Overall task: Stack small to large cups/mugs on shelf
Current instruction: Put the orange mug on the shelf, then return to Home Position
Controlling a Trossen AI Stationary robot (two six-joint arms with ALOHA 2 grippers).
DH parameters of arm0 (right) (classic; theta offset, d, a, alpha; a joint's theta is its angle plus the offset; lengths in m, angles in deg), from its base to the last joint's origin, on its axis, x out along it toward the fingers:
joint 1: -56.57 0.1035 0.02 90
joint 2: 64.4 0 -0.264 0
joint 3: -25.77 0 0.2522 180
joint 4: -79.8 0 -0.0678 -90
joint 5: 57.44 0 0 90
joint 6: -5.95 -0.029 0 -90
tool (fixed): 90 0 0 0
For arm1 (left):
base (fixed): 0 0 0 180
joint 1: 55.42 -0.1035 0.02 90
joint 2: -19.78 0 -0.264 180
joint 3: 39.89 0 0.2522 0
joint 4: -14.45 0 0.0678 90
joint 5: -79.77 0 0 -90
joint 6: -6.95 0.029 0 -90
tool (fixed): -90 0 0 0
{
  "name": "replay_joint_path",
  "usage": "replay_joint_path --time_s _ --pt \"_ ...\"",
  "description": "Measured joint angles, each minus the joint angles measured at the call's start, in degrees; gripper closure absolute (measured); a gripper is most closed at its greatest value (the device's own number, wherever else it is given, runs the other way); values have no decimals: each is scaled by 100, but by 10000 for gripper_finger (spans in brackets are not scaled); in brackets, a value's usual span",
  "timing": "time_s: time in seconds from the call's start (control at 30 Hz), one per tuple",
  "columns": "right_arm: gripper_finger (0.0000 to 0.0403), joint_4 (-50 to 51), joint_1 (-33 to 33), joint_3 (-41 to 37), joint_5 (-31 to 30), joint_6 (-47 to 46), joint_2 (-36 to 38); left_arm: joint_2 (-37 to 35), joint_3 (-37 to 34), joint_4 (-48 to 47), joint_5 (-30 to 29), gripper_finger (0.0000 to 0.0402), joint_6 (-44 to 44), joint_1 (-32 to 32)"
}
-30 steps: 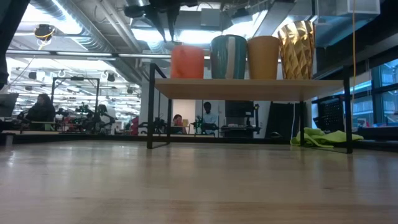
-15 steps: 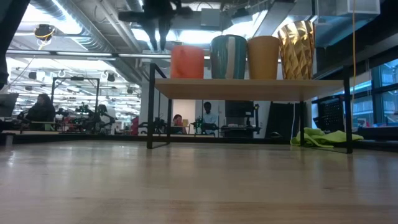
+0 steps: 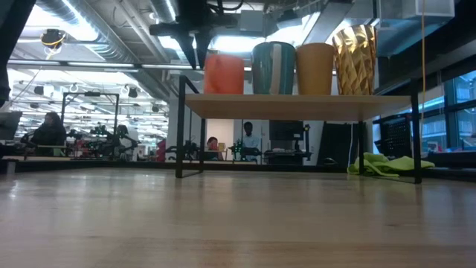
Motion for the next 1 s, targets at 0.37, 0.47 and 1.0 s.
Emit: replay_joint_path --time_s 0.37,0.47,1.0 --pt "203 0 -109 -1 -11 4 0 0 0 2 78 333 110 183" --pt "203 0 -114 -2 -11 7 0 0 0 2 79 333 130 212" --pt "203 -59 -111 143 29 166 -9 -672 -2 390 -278 333 438 341"
